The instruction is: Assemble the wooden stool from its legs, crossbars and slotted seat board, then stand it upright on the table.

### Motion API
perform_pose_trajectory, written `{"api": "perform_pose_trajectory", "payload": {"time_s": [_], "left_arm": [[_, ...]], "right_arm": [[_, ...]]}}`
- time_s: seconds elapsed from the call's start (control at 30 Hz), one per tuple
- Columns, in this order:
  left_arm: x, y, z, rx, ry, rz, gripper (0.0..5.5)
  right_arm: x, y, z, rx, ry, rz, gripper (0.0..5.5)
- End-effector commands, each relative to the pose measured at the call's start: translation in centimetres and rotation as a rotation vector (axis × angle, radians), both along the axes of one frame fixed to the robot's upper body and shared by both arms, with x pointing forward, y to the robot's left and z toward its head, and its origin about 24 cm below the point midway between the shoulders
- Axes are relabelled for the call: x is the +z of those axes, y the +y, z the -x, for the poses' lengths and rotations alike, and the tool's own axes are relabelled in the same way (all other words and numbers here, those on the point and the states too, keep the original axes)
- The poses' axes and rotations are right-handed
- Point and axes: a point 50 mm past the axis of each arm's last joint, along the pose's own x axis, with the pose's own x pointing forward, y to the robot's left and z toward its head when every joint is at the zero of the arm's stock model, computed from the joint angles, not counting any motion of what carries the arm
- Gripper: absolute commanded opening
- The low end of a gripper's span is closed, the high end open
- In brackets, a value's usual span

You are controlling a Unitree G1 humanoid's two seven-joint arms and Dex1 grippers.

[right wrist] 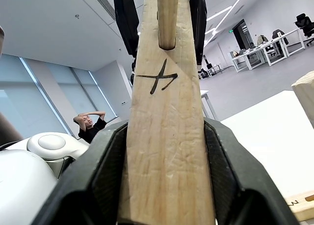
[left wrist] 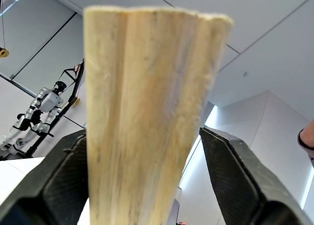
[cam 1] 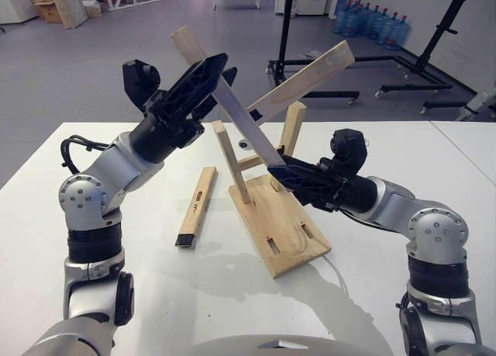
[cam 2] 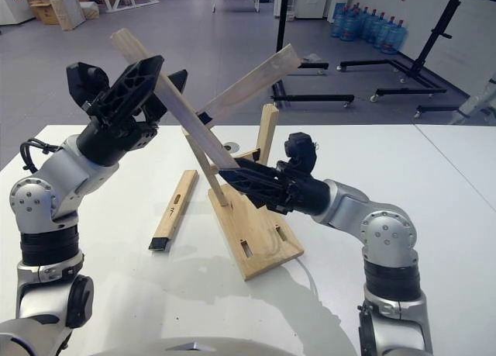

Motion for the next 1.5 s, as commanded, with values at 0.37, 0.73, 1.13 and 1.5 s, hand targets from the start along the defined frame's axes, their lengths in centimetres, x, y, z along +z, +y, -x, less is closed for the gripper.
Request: {"api": "perform_pose_trajectory", "payload": {"time_s": [0.37,0.73,1.13,1.5], "left_arm": [[-0.6,-0.7,0.1,-0.023,0.059,-0.042,3.45],[-0.8,-0.9,0.2,-0.018,0.077,-0.047,2.61],[-1.4,-0.3,-0.4,0.058,0.094,-0.066,2.28],[-2.2,0.4,-1.0,0.168,0.048,-0.179,2.04]], "right_arm": [[0.1,0.6,0.1,-0.008,-0.013,0.002,2.07],[-0.2,0.9,0.2,-0.008,0.002,0.006,2.07],[-0.3,0.8,0.0,-0.045,-0.013,0.036,2.44],[0.3,-3.6,1.1,-0.115,-0.076,0.166,4.31]]}}
